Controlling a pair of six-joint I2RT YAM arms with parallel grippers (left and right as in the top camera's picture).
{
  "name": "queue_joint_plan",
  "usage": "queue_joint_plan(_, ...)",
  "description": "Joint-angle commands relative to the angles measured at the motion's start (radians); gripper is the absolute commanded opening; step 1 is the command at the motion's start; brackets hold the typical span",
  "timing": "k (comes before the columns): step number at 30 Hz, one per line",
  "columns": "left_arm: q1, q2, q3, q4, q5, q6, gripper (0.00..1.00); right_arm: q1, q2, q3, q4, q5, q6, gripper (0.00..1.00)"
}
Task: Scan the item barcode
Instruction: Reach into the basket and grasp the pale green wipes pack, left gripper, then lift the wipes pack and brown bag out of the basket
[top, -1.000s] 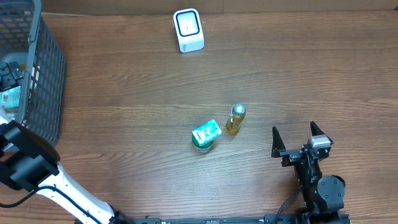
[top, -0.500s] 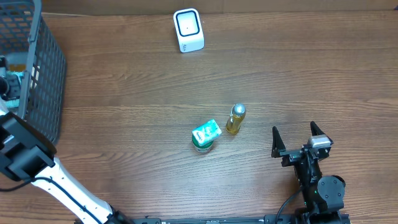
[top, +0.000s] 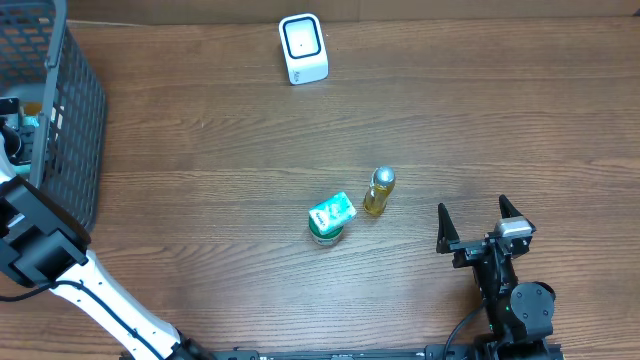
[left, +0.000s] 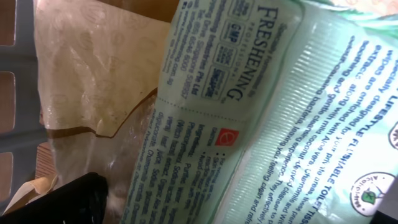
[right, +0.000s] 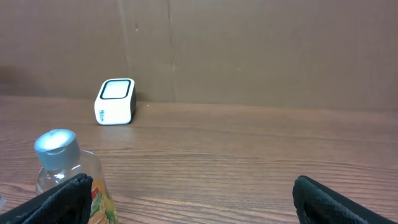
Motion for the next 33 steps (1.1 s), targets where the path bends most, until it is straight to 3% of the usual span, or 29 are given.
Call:
queue_joint_plan(1, 0.008, 0.051, 0.001, -0.019, 0.021, -0.017, 1.00, -0.003, -0.008, -0.010, 0.006, -0.002, -0.002, 1.00)
queue_joint_plan(6, -0.012, 0.042, 0.061, -0.065, 0.015, -0.038, 1.00, -0.003, -0.008, -0.010, 0.006, -0.002, -0.002, 1.00)
queue_joint_plan(10, -0.040, 0.012, 0.107, -0.068, -0.098, -0.053, 0.99, -0.003, -0.008, -0.010, 0.006, -0.002, -0.002, 1.00)
queue_joint_plan(20, -0.060, -0.004, 0.101, -0.026, -0.172, -0.014, 1.00, -0.003, -0.008, -0.010, 0.006, -0.002, -0.002, 1.00)
queue_joint_plan(26, -0.035, -0.004, 0.101, -0.005, -0.168, -0.014, 1.00, -0.003, -0.008, -0.010, 0.006, -0.002, -0.002, 1.00)
queue_joint_plan(33, -0.013, -0.004, 0.100, -0.004, -0.061, 0.023, 0.99, -0.003, -0.008, -0.010, 0.006, -0.002, -0.002, 1.00)
